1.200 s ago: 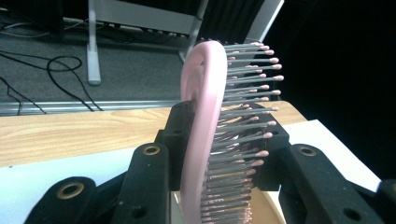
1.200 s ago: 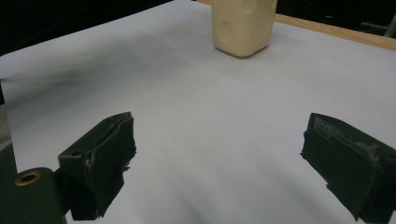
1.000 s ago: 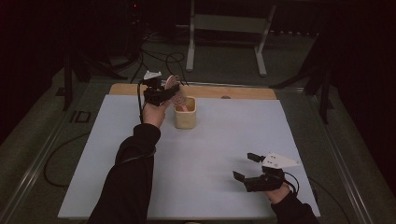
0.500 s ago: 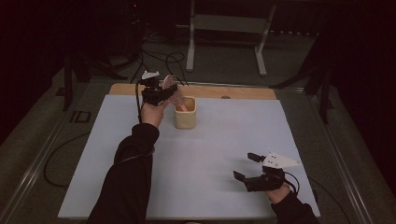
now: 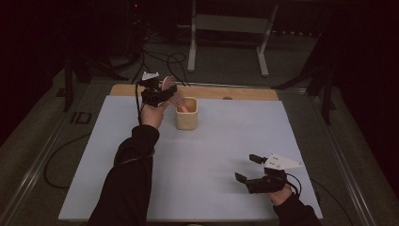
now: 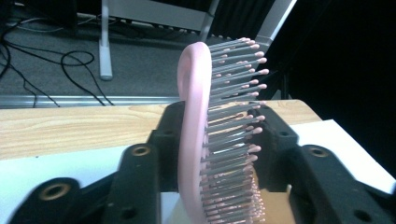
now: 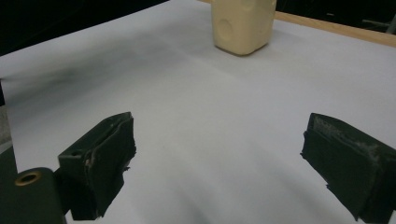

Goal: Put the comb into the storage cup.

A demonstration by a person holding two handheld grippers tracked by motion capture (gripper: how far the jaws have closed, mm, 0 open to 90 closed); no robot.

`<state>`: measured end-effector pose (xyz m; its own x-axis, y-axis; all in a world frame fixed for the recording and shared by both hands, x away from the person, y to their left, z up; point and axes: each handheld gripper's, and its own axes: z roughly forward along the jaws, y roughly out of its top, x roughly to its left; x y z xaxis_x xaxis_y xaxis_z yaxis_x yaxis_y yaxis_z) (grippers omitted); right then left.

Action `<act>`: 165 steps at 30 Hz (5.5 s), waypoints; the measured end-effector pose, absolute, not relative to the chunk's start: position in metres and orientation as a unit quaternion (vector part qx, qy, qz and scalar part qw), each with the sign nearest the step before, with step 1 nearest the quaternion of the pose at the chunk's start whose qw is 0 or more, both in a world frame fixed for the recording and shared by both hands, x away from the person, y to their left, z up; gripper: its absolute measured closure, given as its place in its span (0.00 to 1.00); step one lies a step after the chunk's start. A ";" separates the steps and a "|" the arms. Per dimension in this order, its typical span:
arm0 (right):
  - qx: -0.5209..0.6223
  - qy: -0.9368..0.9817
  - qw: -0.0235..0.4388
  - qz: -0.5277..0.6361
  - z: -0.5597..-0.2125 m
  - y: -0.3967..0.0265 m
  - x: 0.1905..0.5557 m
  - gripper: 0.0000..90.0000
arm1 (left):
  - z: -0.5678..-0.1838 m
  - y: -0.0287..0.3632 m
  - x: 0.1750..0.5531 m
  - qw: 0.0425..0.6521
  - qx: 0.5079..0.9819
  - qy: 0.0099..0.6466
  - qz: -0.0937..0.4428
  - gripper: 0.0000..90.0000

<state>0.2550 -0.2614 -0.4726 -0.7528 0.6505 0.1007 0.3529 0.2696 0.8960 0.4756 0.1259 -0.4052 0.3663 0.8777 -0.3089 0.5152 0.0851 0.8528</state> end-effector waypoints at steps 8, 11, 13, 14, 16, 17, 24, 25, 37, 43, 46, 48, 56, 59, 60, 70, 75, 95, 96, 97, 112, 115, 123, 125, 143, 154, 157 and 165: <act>0.319 0.783 0.145 0.514 -0.472 -0.261 0.255 0.10 | -0.399 0.127 0.475 0.499 0.657 0.539 0.171 0.47; 0.320 0.784 0.144 0.512 -0.473 -0.261 0.255 0.10 | -0.398 0.125 0.474 0.486 0.664 0.540 0.178 0.40; 0.318 0.783 0.146 0.514 -0.472 -0.261 0.255 0.10 | -0.397 0.124 0.474 0.477 0.671 0.538 0.183 0.32; 0.318 0.783 0.146 0.515 -0.472 -0.261 0.255 0.10 | -0.397 0.123 0.474 0.474 0.671 0.539 0.184 0.28; 0.319 0.784 0.145 0.513 -0.472 -0.261 0.255 0.10 | -0.397 0.122 0.473 0.466 0.673 0.542 0.188 0.21; 0.319 0.784 0.145 0.512 -0.472 -0.261 0.255 0.10 | -0.397 0.123 0.473 0.466 0.676 0.541 0.184 0.17; 0.318 0.783 0.146 0.515 -0.472 -0.261 0.255 0.10 | -0.396 0.127 0.469 0.475 0.693 0.515 0.168 0.01; 0.319 0.782 0.145 0.515 -0.472 -0.261 0.255 0.10 | -0.395 0.127 0.468 0.476 0.693 0.514 0.169 0.00; 0.319 0.783 0.146 0.515 -0.472 -0.261 0.255 0.10 | -0.395 0.132 0.462 0.474 0.707 0.499 0.161 0.00; 0.318 0.783 0.147 0.513 -0.472 -0.261 0.255 0.10 | -0.392 0.135 0.459 0.475 0.719 0.485 0.151 0.00; 0.319 0.783 0.147 0.513 -0.472 -0.261 0.255 0.10 | -0.391 0.135 0.458 0.472 0.726 0.477 0.148 0.00; 0.320 0.784 0.147 0.511 -0.472 -0.260 0.255 0.10 | -0.390 0.137 0.456 0.471 0.729 0.473 0.151 0.00; 0.321 0.785 0.146 0.510 -0.472 -0.260 0.255 0.10 | -0.387 0.139 0.450 0.467 0.744 0.454 0.151 0.00; 0.322 0.784 0.146 0.511 -0.472 -0.260 0.255 0.10 | -0.387 0.142 0.445 0.472 0.743 0.450 0.153 0.00; 0.320 0.784 0.146 0.511 -0.472 -0.259 0.255 0.10 | -0.387 0.143 0.444 0.473 0.742 0.451 0.151 0.00; 0.324 0.783 0.149 0.509 -0.472 -0.261 0.255 0.10 | -0.392 0.150 0.429 0.472 0.749 0.443 0.141 0.00; 0.323 0.784 0.150 0.508 -0.473 -0.260 0.256 0.10 | -0.400 0.154 0.422 0.466 0.756 0.439 0.137 0.00; 0.322 0.786 0.152 0.506 -0.474 -0.260 0.256 0.10 | -0.422 0.168 0.391 0.457 0.773 0.422 0.124 0.00; 0.323 0.786 0.151 0.505 -0.474 -0.260 0.256 0.10 | -0.423 0.169 0.389 0.458 0.773 0.421 0.124 0.00; 0.324 0.786 0.150 0.504 -0.475 -0.259 0.256 0.10 | -0.424 0.170 0.388 0.457 0.774 0.421 0.123 0.00; 0.320 0.787 0.150 0.505 -0.474 -0.257 0.256 0.10 | -0.441 0.182 0.364 0.451 0.784 0.410 0.119 0.00; 0.322 0.787 0.148 0.505 -0.475 -0.257 0.256 0.10 | -0.446 0.184 0.359 0.450 0.785 0.409 0.118 0.00; 0.322 0.785 0.150 0.508 -0.474 -0.258 0.256 0.10 | -0.456 0.187 0.346 0.443 0.793 0.403 0.115 0.00; 0.323 0.784 0.151 0.507 -0.474 -0.258 0.256 0.10 | -0.459 0.187 0.342 0.445 0.793 0.400 0.113 0.00; 0.313 0.790 0.152 0.505 -0.476 -0.257 0.256 0.10 | -0.495 0.202 0.303 0.433 0.805 0.395 0.089 0.00; 0.313 0.789 0.152 0.506 -0.475 -0.255 0.255 0.10 | -0.506 0.219 0.272 0.433 0.805 0.397 0.084 0.00; 0.310 0.790 0.152 0.506 -0.475 -0.255 0.254 0.10 | -0.507 0.223 0.266 0.430 0.807 0.397 0.083 0.00; 0.310 0.791 0.152 0.506 -0.476 -0.255 0.255 0.10 | -0.509 0.237 0.254 0.423 0.803 0.409 0.092 0.00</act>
<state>0.2549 -0.2547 -0.4755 -0.7619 0.6435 0.0737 0.3368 0.2964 0.8937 0.2537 0.2372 -0.5091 0.6486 0.7349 -0.1981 0.5791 -0.3075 0.7551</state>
